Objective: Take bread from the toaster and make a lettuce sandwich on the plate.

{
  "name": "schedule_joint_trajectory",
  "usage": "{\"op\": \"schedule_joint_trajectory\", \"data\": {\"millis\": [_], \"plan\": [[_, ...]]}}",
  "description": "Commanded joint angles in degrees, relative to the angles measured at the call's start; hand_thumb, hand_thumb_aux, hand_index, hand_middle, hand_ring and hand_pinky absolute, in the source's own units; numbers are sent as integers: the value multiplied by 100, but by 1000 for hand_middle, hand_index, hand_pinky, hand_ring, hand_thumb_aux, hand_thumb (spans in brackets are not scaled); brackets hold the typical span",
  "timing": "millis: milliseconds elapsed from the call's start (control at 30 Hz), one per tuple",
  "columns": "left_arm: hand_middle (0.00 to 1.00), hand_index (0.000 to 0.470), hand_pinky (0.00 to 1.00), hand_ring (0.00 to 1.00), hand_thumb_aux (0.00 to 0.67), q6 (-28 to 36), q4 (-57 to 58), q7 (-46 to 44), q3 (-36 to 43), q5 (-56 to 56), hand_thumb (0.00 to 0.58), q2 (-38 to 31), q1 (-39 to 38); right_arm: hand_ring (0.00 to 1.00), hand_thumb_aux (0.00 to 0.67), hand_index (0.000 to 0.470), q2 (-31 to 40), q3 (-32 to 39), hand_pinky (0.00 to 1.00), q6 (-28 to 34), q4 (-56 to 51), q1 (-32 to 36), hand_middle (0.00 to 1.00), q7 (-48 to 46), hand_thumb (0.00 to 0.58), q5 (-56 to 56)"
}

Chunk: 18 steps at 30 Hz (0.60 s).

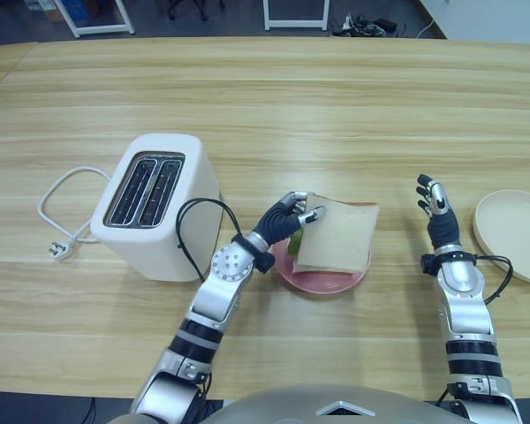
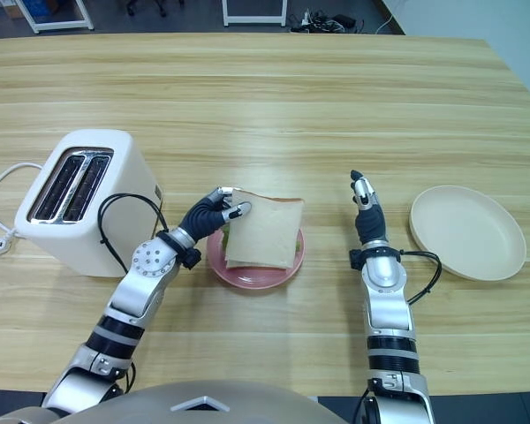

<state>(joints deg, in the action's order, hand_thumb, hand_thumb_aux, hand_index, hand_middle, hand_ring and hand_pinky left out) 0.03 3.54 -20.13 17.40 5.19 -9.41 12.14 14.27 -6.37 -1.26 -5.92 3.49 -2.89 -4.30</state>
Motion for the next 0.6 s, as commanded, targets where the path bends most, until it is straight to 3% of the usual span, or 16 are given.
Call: {"op": "schedule_joint_trajectory", "data": {"millis": [33,333,600], "plan": [[1000,470,1000,1000,670,0,-8,-170,-160,51,580,41,180,0,0,0,-33,30,0,25,-47,-23,0,-23,0,22],[1000,470,1000,1000,670,84,29,-183,-594,111,580,33,188,0,0,0,-38,50,0,-5,-147,-48,0,12,0,-37],[1000,470,1000,1000,670,111,1000,-87,-499,-313,580,153,454,0,0,0,15,121,0,-36,-57,-88,0,36,0,-166]]}}
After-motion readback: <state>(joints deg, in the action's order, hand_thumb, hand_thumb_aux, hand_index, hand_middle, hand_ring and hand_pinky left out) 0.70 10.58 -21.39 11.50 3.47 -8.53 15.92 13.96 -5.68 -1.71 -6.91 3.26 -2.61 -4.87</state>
